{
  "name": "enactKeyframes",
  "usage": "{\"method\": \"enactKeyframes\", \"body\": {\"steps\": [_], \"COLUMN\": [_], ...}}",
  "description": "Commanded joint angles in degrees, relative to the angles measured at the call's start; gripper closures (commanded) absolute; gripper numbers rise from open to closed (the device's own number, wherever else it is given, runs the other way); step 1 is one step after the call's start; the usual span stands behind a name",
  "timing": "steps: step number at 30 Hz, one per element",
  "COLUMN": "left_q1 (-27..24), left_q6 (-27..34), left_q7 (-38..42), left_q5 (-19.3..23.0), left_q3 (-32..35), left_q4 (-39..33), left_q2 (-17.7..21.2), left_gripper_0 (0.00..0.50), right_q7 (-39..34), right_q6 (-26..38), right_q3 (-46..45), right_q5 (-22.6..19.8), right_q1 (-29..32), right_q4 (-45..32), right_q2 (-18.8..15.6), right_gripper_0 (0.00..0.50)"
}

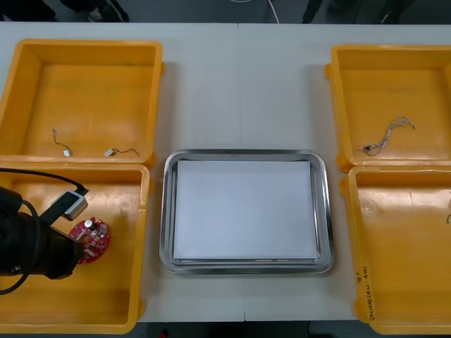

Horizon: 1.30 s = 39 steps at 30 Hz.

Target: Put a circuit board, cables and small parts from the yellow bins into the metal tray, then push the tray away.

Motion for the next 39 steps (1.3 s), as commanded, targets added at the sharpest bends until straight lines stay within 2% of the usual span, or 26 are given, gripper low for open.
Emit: {"method": "enactKeyframes", "body": {"steps": [1,8,15,23,34,36,38,39], "left_q1": [3.0,3.7,3.7,2.7,-2.8,-4.2,-5.7,-6.2], "left_q6": [-2.2,-2.3,-0.5,8.9,18.2,19.8,21.8,22.2], "left_q7": [4.8,4.1,4.9,6.3,6.4,6.5,6.6,6.6], "left_q5": [-1.6,-2.6,-2.8,-1.3,3.5,3.6,3.6,3.6], "left_q3": [-0.6,-0.7,0.0,5.6,12.5,13.0,13.5,13.6], "left_q4": [-1.9,-2.0,-5.0,-11.5,-12.4,-12.2,-12.1,-12.1], "left_q2": [2.0,2.0,2.0,1.8,1.1,0.8,0.7,0.7], "left_gripper_0": [0.500,0.500,0.500,0.500,0.500,0.425,0.177,0.125], "right_q7": [4.4,10.2,11.3,12.3,14.1,14.3,14.5,14.6], "right_q6": [0.3,0.3,0.3,0.3,0.3,0.3,0.3,0.3], "right_q3": [-1.1,2.0,6.4,12.6,19.1,20.3,21.8,22.2], "right_q5": [-3.9,-5.3,-6.6,-7.8,-9.3,-9.3,-9.3,-9.3], "right_q1": [-3.6,-6.7,-9.6,-13.1,-16.8,-17.4,-18.1,-18.1], "right_q4": [-1.7,-1.7,-1.7,-3.2,-4.2,-4.3,-4.6,-4.6], "right_q2": [-4.2,-4.3,-5.1,-5.7,-5.8,-5.9,-6.0,-6.0], "right_gripper_0": [0.500,0.500,0.500,0.500,0.500,0.500,0.500,0.500]}}
